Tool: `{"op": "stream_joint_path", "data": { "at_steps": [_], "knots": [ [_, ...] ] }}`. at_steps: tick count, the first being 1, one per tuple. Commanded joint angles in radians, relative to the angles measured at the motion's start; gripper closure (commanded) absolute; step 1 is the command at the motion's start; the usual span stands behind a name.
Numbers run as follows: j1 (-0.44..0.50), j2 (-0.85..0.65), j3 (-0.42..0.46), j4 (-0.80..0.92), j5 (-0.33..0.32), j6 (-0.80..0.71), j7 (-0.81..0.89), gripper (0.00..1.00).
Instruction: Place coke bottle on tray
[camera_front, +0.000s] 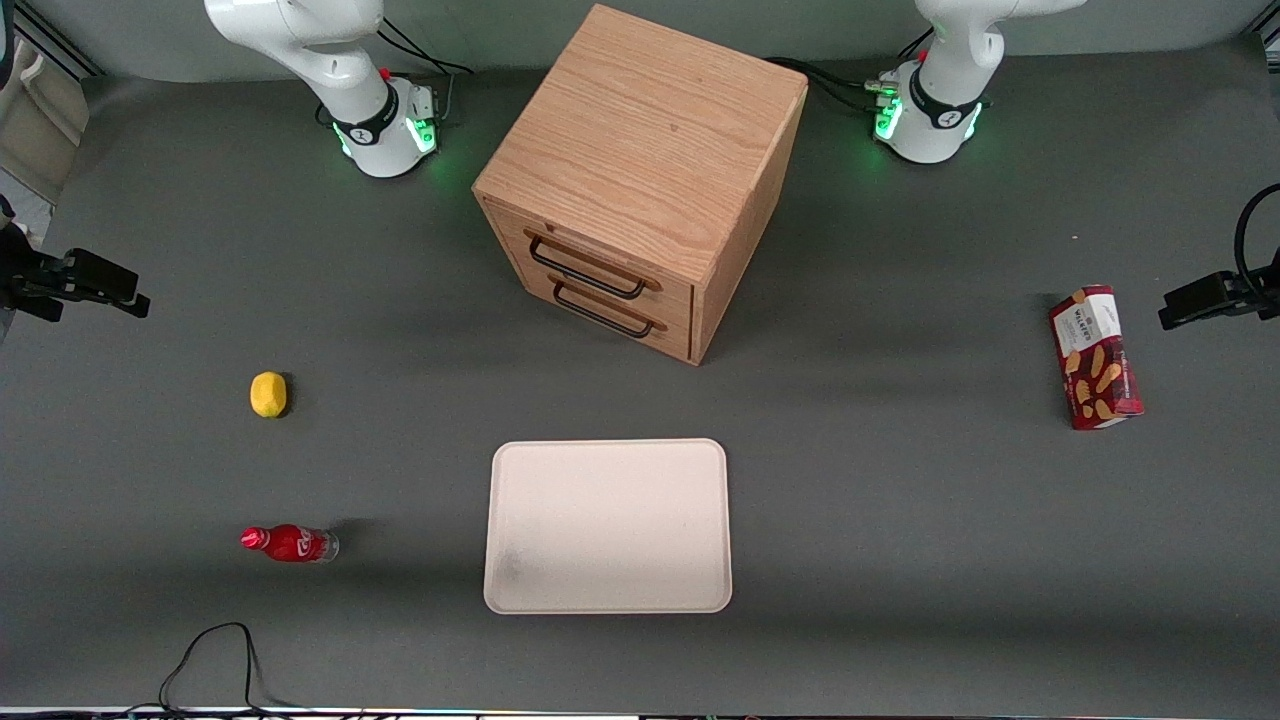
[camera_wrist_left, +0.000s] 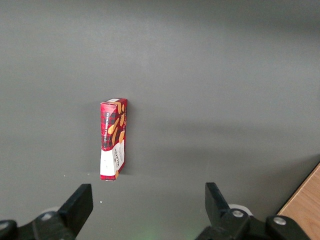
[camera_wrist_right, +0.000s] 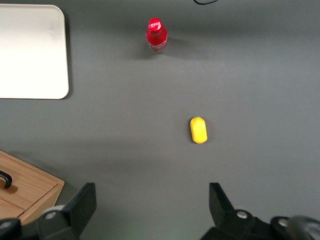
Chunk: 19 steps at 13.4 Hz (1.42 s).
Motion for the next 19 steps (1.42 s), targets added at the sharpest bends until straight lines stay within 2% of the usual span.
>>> {"op": "stream_joint_path", "data": {
  "at_steps": [1,14,19],
  "knots": [
    [0.014,-0.002,-0.010,0.004,-0.023,-0.006,-0.017,0.00],
    [0.015,0.001,-0.009,0.006,-0.023,-0.006,-0.008,0.00],
    [0.011,0.059,-0.009,0.062,-0.023,-0.003,-0.016,0.00]
  ]
}}
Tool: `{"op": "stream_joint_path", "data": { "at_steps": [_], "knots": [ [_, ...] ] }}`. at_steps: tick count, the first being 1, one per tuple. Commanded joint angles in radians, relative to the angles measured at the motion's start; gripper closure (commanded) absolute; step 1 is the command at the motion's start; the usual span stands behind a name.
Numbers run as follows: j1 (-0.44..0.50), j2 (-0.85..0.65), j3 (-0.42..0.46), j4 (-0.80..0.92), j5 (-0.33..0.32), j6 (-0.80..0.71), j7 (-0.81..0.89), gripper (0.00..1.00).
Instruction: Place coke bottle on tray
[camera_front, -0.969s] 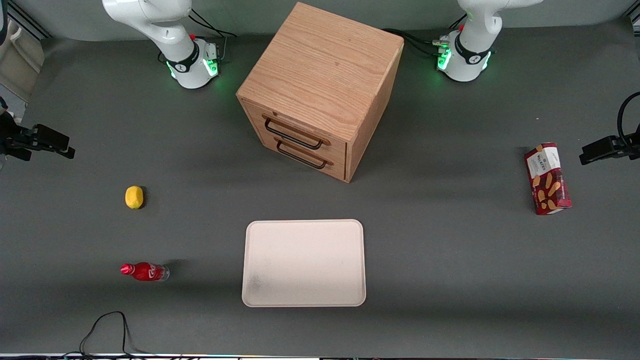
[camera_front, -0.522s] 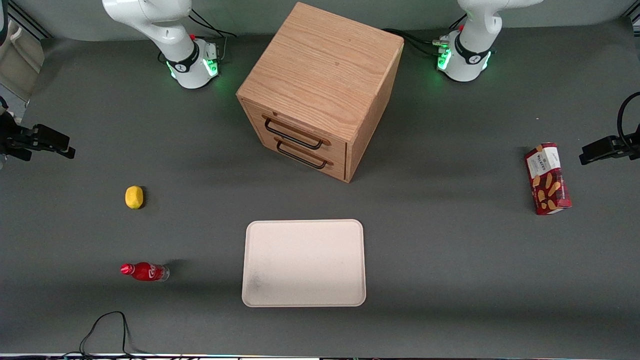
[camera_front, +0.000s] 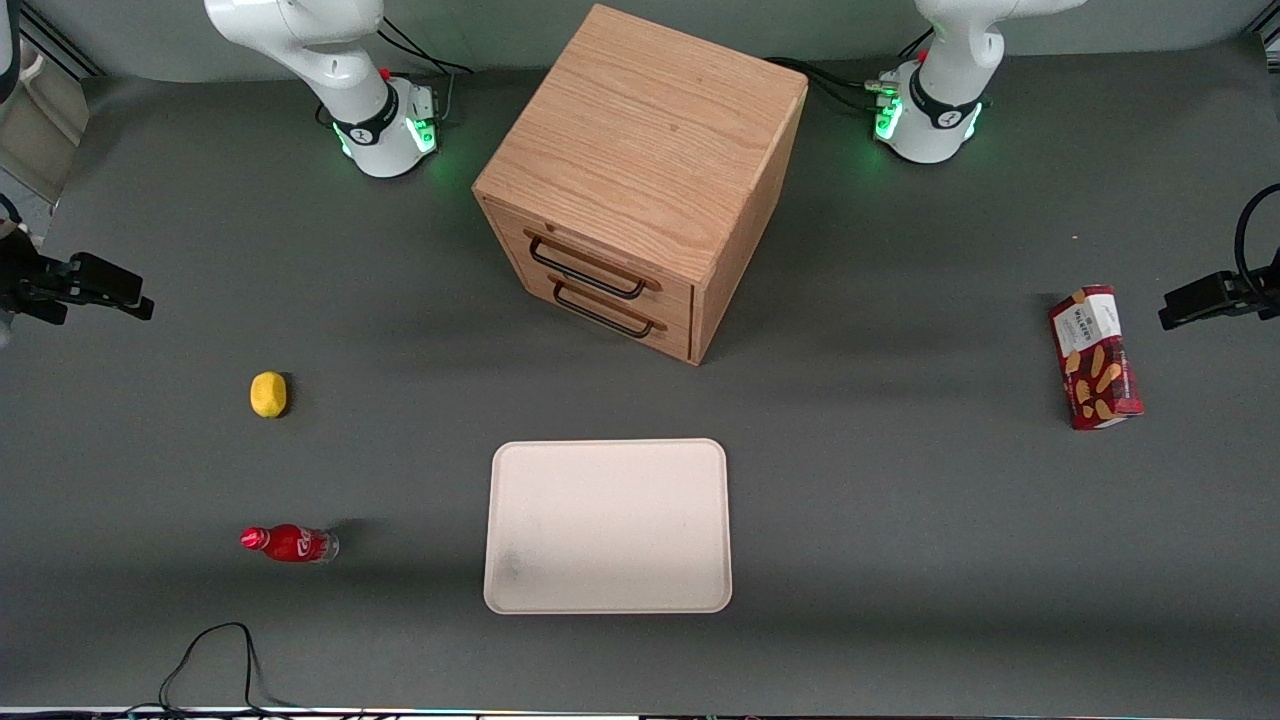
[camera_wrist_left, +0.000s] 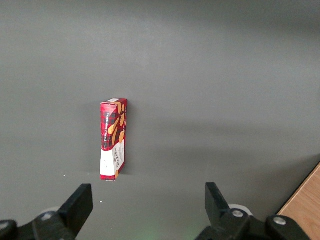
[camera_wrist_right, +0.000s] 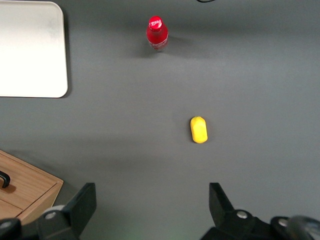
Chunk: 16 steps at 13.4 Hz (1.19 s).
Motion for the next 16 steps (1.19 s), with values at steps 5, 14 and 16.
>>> {"op": "stream_joint_path", "data": {
  "at_steps": [5,14,16],
  "knots": [
    [0.003,0.266,-0.015,0.345,-0.018,-0.063,-0.069,0.00],
    [-0.101,0.561,0.099,0.692,0.010,-0.032,-0.090,0.00],
    [-0.101,0.563,0.102,0.692,0.010,-0.021,-0.092,0.00]
  ]
}}
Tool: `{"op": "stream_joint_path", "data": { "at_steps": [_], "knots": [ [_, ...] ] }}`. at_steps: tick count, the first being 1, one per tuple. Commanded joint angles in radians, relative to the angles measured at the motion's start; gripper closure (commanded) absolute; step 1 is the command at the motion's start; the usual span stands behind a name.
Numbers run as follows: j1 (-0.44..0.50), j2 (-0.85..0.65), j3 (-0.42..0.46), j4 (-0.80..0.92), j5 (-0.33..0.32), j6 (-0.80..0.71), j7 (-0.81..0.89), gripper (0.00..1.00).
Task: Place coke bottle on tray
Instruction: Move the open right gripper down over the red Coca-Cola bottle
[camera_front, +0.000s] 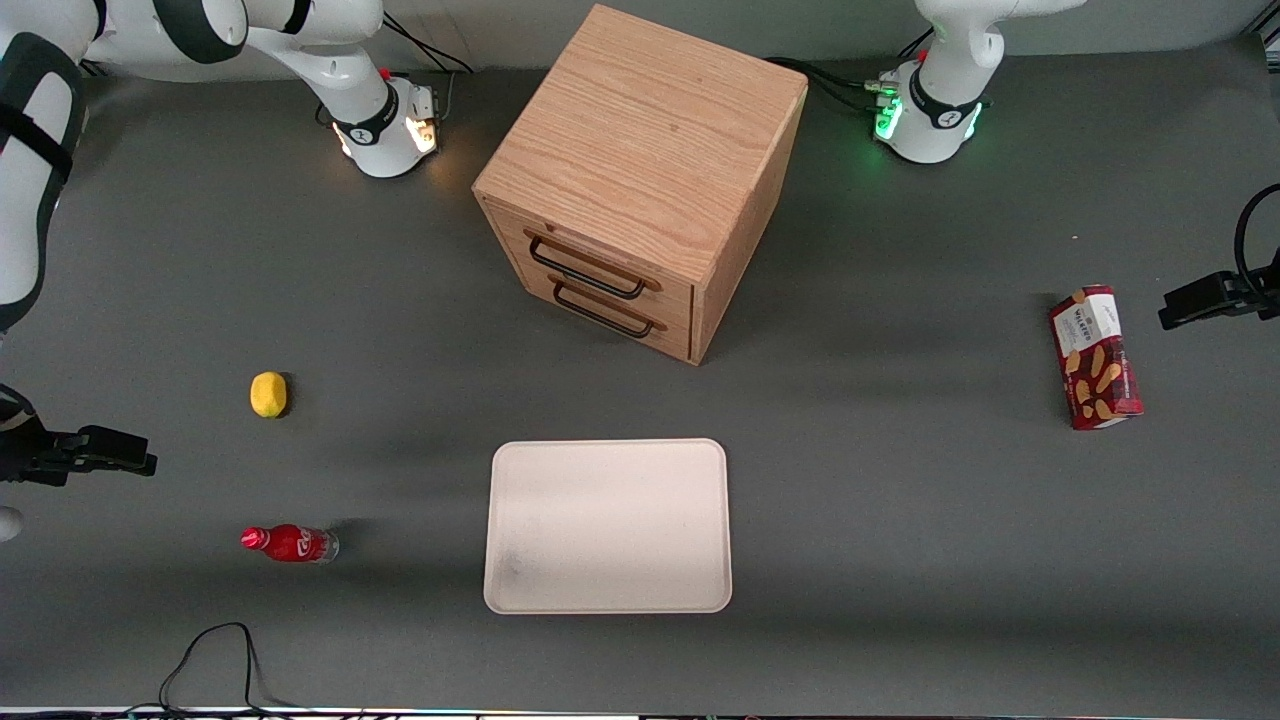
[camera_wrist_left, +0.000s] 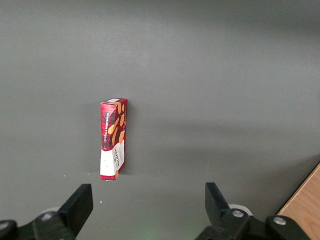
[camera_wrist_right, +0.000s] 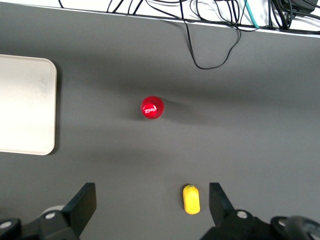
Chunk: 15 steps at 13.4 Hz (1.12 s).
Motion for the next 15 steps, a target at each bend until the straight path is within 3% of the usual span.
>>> {"op": "stream_joint_path", "data": {
  "at_steps": [1,12,15],
  "knots": [
    [-0.013,0.021,0.017,0.051,0.009,0.017,-0.022,0.00],
    [0.009,0.206,0.020,-0.011,0.020,0.255,-0.026,0.00],
    [0.015,0.206,0.020,-0.113,0.026,0.345,-0.026,0.00]
  ]
}}
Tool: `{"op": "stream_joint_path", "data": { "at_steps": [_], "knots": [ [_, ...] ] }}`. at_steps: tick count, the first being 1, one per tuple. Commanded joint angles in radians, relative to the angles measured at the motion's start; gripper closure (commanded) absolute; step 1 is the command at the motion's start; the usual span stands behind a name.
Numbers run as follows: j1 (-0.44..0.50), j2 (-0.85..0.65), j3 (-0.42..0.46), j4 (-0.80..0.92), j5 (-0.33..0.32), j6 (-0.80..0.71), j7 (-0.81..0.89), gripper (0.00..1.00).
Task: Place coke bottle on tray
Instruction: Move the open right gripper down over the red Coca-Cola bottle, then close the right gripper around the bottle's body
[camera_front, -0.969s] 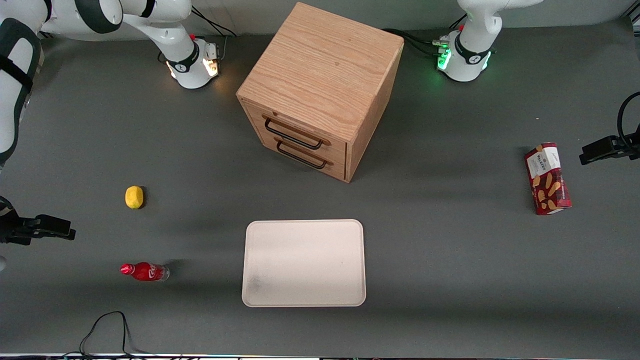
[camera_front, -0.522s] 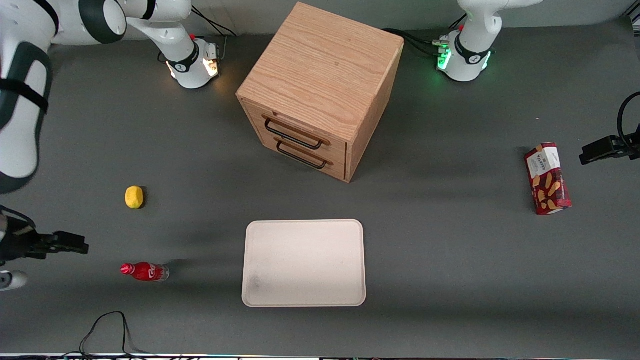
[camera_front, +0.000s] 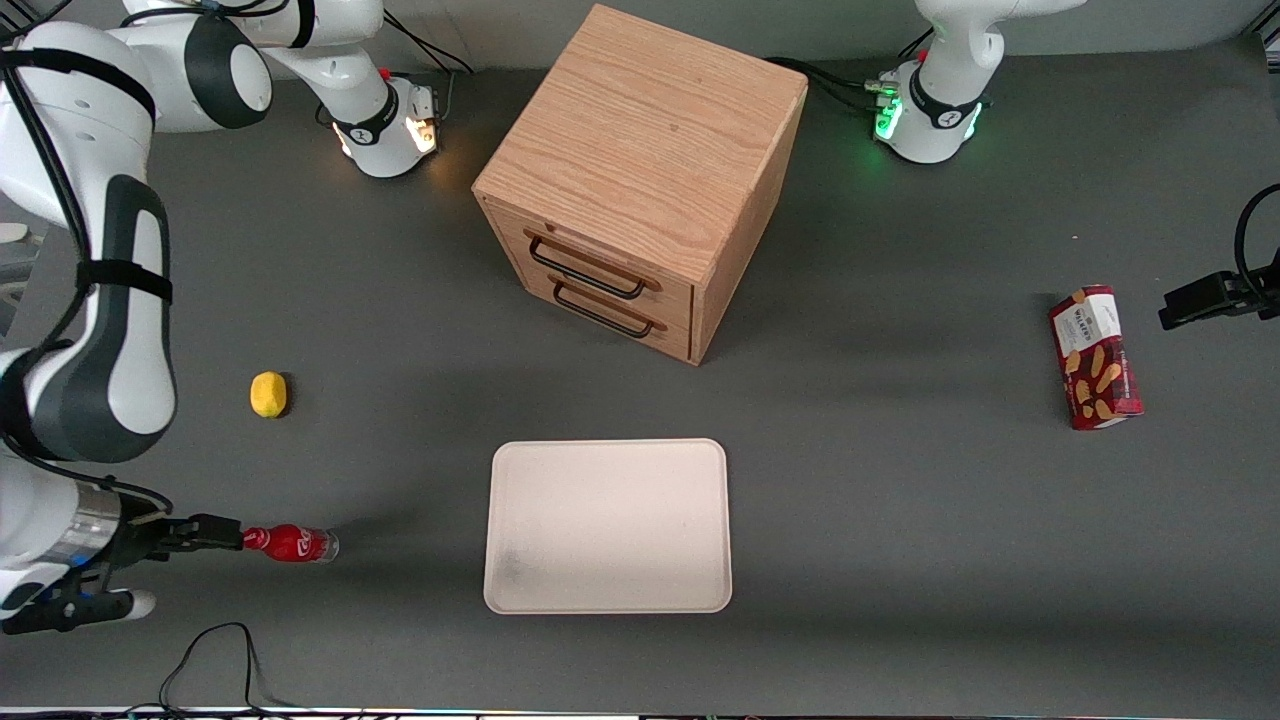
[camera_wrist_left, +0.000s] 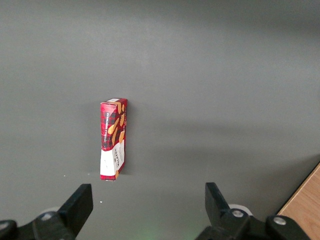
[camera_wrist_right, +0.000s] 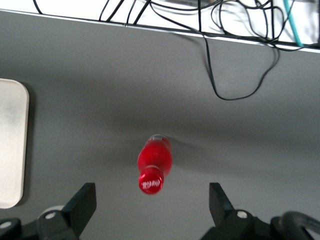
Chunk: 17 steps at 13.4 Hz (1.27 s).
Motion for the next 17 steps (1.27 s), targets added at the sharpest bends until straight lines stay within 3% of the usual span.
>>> {"op": "stream_joint_path", "data": {
  "at_steps": [1,8,16,17],
  "knots": [
    [0.006,-0.014,-0.001,-0.092,0.020,0.059,-0.020,0.00],
    [0.007,-0.014,-0.001,-0.184,0.020,0.154,-0.023,0.00],
    [0.007,-0.014,-0.002,-0.215,0.016,0.159,-0.020,0.00],
    [0.009,-0.014,-0.002,-0.215,0.016,0.159,-0.017,0.09]
  ]
}}
